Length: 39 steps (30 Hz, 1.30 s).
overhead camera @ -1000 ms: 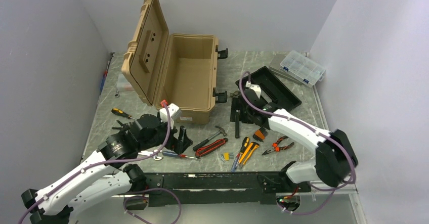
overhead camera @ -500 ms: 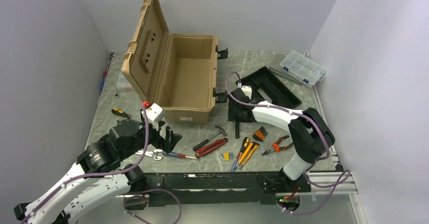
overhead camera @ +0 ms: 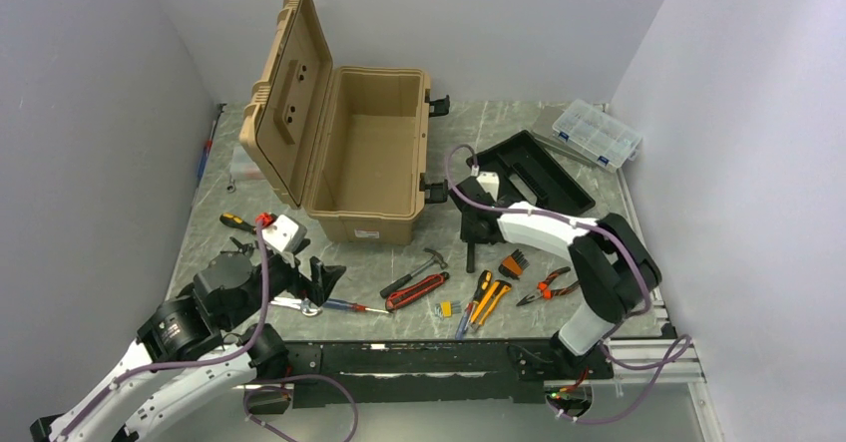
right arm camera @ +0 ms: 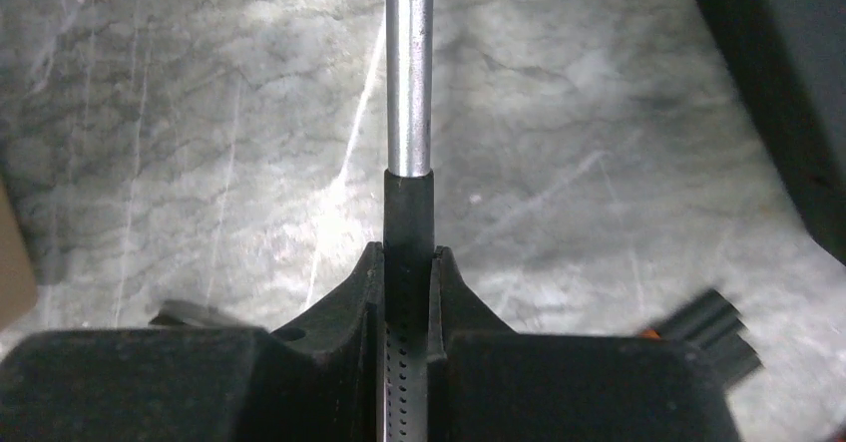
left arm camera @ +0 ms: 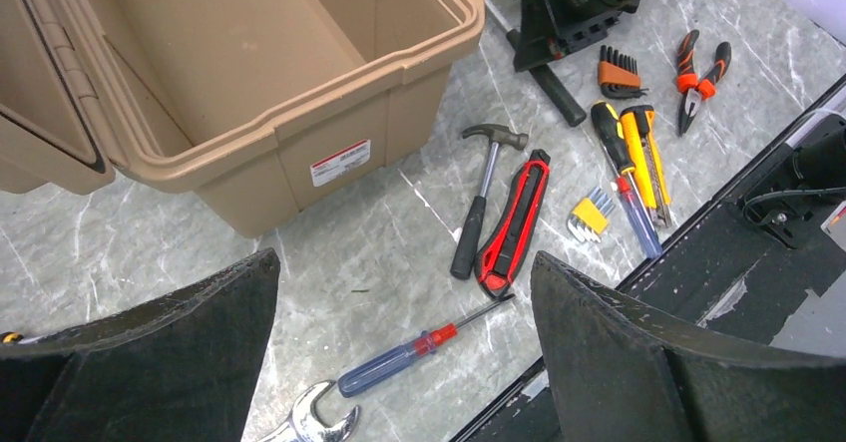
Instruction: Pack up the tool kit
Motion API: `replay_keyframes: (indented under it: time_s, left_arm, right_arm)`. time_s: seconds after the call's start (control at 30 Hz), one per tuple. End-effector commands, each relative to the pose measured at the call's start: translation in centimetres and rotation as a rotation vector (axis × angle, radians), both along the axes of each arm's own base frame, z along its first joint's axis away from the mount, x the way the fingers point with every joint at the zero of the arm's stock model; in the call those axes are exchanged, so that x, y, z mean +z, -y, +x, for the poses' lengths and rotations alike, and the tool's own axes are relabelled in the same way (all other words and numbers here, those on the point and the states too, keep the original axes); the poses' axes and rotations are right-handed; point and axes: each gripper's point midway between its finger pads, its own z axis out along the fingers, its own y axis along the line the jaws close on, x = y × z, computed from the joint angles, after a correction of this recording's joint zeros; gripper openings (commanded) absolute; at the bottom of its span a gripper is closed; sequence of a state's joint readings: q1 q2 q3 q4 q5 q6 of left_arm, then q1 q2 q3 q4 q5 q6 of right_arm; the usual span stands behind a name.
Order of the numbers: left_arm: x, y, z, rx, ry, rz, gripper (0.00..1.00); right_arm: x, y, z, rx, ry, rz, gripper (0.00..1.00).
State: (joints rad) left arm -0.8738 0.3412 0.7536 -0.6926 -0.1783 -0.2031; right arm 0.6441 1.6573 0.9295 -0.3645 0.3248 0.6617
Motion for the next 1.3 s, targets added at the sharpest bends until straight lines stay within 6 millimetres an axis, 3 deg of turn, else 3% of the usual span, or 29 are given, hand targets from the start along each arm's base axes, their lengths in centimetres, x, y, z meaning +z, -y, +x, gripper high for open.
replay_keyframes:
  time_s: [0.0, 0.3, 0.47, 0.67, 0.77, 0.83, 1.0, 1.27]
  left_arm:
    - [1.4, -0.3, 0.5, 0.021, 0.064, -0.036, 0.97]
    - [0.8, -0.1, 0.7, 0.024, 0.049, -0.018, 0.98]
    - [0.8, 0.1, 0.6, 0.014, 0.046, -0.015, 0.97]
    - [1.4, -0.2, 0.4, 0.015, 0.075, -0.049, 0.98]
    - [1.6, -0.4, 0.2, 0.012, 0.086, -0.062, 0.98]
    - [1.7, -0.4, 0.1, 0.008, 0.092, -0.066, 0.98]
    - [1.9, 0.2, -0.3, -0.035, 0.105, -0.074, 0.98]
    - [2.1, 0.1, -0.5, -0.040, 0.112, -0.082, 0.98]
  right_arm:
    - [6.6, 1.9, 1.3, -0.117, 0.179, 0.021, 0.00]
    - [20.6, 2.5, 1.9, -0.058, 0.474, 0.144, 0.00]
    - [28.4, -1.0, 2.9, 0.111, 0.588, 0.265, 0.00]
    - [33.2, -7.6, 4.7, 0.259, 0.625, 0.508, 0.00]
    - [33.8, -11.3, 6.4, 0.314, 0.613, 0.614, 0.00]
    - [32.0, -14.2, 8.2, 0.339, 0.555, 0.642, 0.00]
    - [29.8, -19.8, 12.2, 0.355, 0.487, 0.686, 0.00]
    - [23.5, -25.9, 17.8, 0.266, 0.390, 0.733, 0.00]
